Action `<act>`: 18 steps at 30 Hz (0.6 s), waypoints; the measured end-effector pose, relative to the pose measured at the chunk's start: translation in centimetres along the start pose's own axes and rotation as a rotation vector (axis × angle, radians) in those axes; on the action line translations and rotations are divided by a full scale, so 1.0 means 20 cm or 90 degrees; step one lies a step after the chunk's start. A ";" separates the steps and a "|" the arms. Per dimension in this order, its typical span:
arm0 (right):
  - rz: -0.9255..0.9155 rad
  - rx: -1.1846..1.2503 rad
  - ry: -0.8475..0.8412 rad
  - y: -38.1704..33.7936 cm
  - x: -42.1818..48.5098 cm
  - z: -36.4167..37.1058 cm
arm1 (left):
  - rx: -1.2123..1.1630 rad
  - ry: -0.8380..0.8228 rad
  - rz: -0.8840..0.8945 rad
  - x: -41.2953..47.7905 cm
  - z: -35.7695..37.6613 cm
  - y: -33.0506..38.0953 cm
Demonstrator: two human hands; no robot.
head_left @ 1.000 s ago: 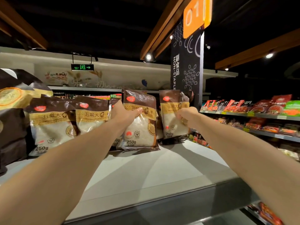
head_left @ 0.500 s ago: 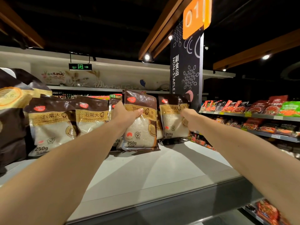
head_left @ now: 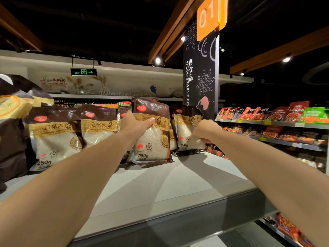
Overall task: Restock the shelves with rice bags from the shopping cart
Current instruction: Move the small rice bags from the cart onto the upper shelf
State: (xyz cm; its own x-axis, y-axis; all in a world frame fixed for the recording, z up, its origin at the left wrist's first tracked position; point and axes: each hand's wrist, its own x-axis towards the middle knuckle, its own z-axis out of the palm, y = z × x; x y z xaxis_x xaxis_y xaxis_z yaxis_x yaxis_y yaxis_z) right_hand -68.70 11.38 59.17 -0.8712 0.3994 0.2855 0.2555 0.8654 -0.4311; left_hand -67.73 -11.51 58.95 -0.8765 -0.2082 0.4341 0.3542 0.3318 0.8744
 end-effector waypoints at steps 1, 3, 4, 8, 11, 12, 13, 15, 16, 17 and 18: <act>0.020 0.062 -0.040 0.01 0.01 -0.01 | 0.001 0.001 -0.002 0.00 0.00 0.00; 0.069 0.156 -0.133 0.02 0.03 -0.01 | 0.000 0.004 -0.011 0.00 0.01 0.00; 0.085 0.212 -0.167 0.02 0.04 -0.01 | 0.001 0.006 -0.016 0.01 0.00 0.01; 0.068 0.274 -0.218 0.05 0.07 0.03 | -0.025 0.002 -0.039 0.00 0.00 0.01; 0.035 0.194 -0.178 0.04 0.04 0.03 | -0.063 0.012 -0.033 -0.03 0.01 0.05; 0.017 0.169 -0.150 0.03 0.04 0.02 | -0.084 0.013 -0.022 -0.03 0.02 0.08; -0.009 0.160 -0.123 0.02 0.04 0.01 | -0.109 0.014 -0.012 -0.02 0.03 0.11; -0.059 0.165 -0.077 -0.02 0.04 0.01 | -0.136 0.015 0.002 0.01 0.05 0.17; -0.075 0.165 -0.060 -0.03 0.04 0.01 | -0.135 0.017 0.011 0.03 0.07 0.19; -0.081 0.171 -0.051 -0.03 0.04 0.01 | -0.128 0.010 0.012 0.05 0.08 0.18; -0.082 0.182 -0.052 -0.04 0.04 0.02 | -0.118 0.001 0.016 0.07 0.10 0.16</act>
State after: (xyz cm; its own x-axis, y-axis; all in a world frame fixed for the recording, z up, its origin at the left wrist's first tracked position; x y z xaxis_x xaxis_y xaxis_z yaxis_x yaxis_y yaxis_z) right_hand -69.73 10.96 59.45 -0.9226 0.2564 0.2882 0.0229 0.7823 -0.6225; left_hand -68.50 -8.83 61.96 -0.8664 -0.2032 0.4562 0.4300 0.1609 0.8883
